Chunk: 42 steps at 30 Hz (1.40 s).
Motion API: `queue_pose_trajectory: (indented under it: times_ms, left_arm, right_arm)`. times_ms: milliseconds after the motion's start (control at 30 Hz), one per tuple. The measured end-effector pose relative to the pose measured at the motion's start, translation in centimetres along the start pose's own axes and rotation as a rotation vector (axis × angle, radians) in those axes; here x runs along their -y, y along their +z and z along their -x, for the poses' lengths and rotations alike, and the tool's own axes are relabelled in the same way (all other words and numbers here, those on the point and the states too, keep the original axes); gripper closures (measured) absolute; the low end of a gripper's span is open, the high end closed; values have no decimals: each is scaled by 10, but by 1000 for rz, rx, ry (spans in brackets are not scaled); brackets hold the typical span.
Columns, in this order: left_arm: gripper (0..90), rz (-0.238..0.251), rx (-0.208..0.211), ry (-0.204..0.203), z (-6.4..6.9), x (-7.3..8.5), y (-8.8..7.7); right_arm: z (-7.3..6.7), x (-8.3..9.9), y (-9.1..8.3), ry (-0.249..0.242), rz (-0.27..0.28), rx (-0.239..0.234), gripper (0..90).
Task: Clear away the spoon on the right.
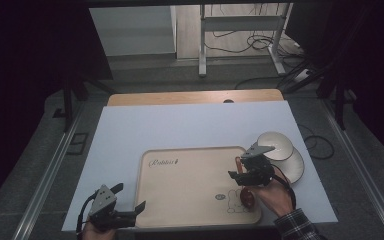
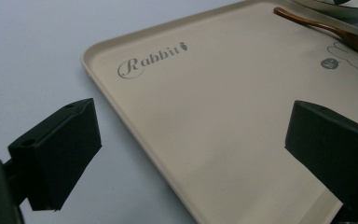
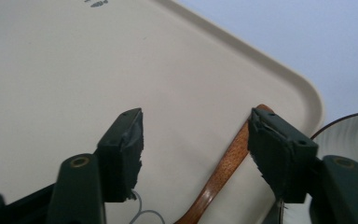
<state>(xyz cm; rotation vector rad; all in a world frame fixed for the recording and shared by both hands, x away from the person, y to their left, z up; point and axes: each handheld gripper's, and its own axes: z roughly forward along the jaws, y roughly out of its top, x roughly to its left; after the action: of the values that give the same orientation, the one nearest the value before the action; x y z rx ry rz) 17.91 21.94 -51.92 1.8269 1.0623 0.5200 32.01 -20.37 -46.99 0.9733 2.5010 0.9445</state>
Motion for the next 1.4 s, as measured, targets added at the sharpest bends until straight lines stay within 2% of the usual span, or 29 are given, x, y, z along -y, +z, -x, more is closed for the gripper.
queue_pose_trajectory:
  times_ms: [400,667,1033,1400]
  left_arm:
    - [32,0,-1,1,0,0,0]
    - [32,-1,-1,3,1,0,0]
    - [32,-2,0,4,1,0,0]
    - [32,-3,0,5,1,0,1]
  right_arm:
    - [-4,5,-13,-16,50,14,187]
    - [-6,12,-17,-35,54,18,87]
    - [-5,22,-26,-20,78,-14,14]
    - [0,29,-38,-15,81,0,0]
